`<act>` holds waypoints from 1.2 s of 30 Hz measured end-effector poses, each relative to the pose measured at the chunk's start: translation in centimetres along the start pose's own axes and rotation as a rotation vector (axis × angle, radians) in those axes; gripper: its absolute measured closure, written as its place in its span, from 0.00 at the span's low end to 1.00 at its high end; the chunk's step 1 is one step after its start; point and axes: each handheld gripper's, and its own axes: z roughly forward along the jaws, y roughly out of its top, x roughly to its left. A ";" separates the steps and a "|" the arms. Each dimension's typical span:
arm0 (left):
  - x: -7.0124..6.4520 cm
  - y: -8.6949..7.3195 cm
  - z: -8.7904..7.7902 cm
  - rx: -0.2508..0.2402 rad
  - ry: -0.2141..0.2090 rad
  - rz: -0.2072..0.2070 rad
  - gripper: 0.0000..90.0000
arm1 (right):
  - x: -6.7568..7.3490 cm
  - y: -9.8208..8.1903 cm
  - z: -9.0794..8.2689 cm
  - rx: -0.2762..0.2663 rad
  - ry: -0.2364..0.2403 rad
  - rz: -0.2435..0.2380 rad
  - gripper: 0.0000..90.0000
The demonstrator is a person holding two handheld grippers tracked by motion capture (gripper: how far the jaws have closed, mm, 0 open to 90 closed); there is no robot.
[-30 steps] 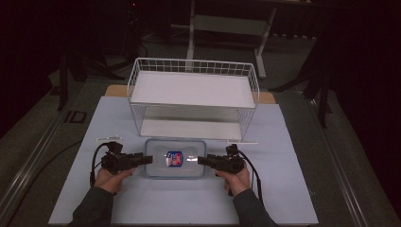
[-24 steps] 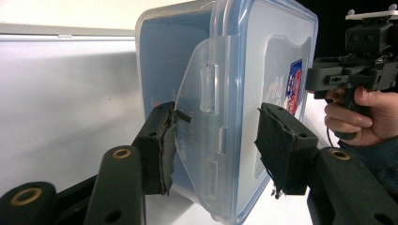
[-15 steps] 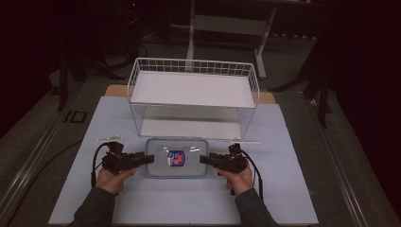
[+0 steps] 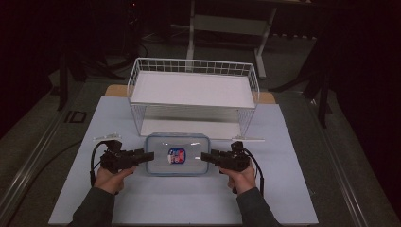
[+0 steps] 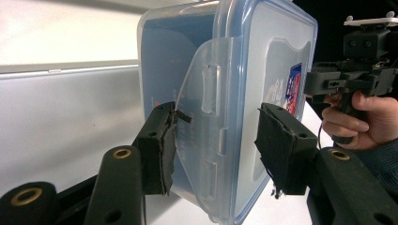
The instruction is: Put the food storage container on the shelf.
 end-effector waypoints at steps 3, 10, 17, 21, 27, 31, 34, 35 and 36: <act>-0.3 0.2 -0.1 -0.008 -0.004 0.004 0.54 | 0.3 0.3 -0.3 -0.006 -0.005 -0.015 0.57; -1.1 0.7 -0.4 -0.023 -0.006 0.015 0.54 | 0.8 0.7 -1.0 -0.023 -0.006 -0.033 0.57; -1.7 1.1 -0.7 -0.034 -0.010 0.024 0.54 | 1.3 1.2 -1.5 -0.036 -0.008 -0.054 0.57; -2.1 1.4 -1.0 -0.040 -0.009 0.035 0.54 | 1.7 1.5 -1.9 -0.043 -0.006 -0.066 0.57; -3.0 2.2 -1.4 -0.045 -0.004 0.054 0.54 | 2.2 2.0 -2.5 -0.060 0.002 -0.078 0.57; -3.6 2.8 -1.6 -0.047 0.000 0.069 0.54 | 2.5 2.3 -2.8 -0.070 0.004 -0.082 0.57; -4.1 3.3 -1.7 -0.051 0.000 0.084 0.54 | 2.7 2.6 -3.2 -0.084 0.006 -0.090 0.57; -4.2 3.5 -1.8 -0.054 -0.001 0.087 0.54 | 2.8 2.7 -3.3 -0.087 0.006 -0.091 0.57; -4.3 3.6 -1.8 -0.054 -0.001 0.090 0.54 | 2.9 2.8 -3.5 -0.094 0.006 -0.094 0.57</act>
